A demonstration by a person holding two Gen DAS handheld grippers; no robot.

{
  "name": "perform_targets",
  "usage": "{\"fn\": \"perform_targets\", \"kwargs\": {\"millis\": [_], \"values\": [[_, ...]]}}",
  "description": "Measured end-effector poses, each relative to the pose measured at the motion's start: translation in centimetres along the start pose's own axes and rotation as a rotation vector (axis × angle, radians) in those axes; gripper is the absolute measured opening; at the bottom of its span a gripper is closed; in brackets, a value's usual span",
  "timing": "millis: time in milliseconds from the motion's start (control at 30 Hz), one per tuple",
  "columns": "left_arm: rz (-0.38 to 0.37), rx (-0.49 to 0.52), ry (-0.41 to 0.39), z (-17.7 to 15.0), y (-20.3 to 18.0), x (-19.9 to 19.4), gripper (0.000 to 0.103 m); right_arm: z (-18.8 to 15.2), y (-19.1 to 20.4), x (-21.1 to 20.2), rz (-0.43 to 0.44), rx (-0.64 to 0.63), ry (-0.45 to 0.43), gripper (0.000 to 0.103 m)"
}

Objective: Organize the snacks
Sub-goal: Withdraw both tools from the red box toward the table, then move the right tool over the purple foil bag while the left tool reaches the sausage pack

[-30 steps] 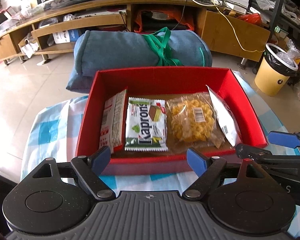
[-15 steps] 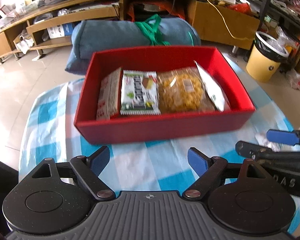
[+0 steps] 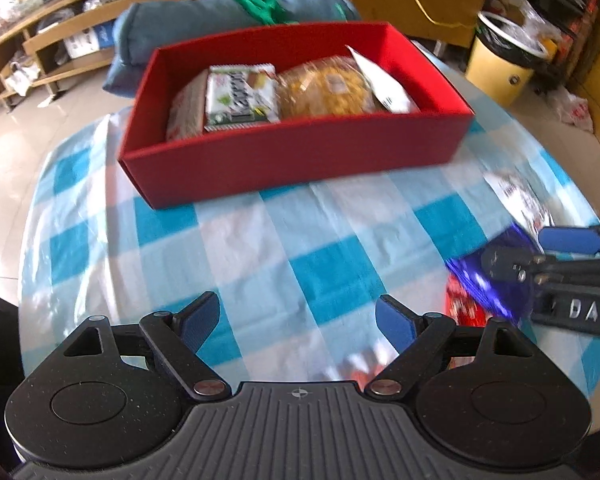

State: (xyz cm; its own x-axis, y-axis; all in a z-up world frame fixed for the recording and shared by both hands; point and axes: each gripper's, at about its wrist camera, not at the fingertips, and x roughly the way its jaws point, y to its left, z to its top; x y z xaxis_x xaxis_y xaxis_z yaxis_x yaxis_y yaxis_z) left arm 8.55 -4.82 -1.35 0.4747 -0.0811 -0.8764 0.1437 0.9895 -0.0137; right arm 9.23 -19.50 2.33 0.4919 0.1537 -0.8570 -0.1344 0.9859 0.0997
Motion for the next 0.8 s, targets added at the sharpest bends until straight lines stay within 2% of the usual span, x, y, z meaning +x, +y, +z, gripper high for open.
{"fn": "perform_targets", "kwargs": {"millis": [333,533,800], "values": [[-0.156,0.175,0.092,-3.2,-2.1,0.7,0.089,-1.7,-0.7,0.0,0.000,0.018,0.033,0.059],[-0.192,0.281,0.114,-4.1,-2.7,1.2,0.090,-1.6,-0.5,0.1,0.016,0.011,0.037,0.059],[-0.179,0.457,0.149,-4.6,-4.1,2.5,0.094,-1.5,0.0,0.1,0.046,0.003,0.037,0.059]]}}
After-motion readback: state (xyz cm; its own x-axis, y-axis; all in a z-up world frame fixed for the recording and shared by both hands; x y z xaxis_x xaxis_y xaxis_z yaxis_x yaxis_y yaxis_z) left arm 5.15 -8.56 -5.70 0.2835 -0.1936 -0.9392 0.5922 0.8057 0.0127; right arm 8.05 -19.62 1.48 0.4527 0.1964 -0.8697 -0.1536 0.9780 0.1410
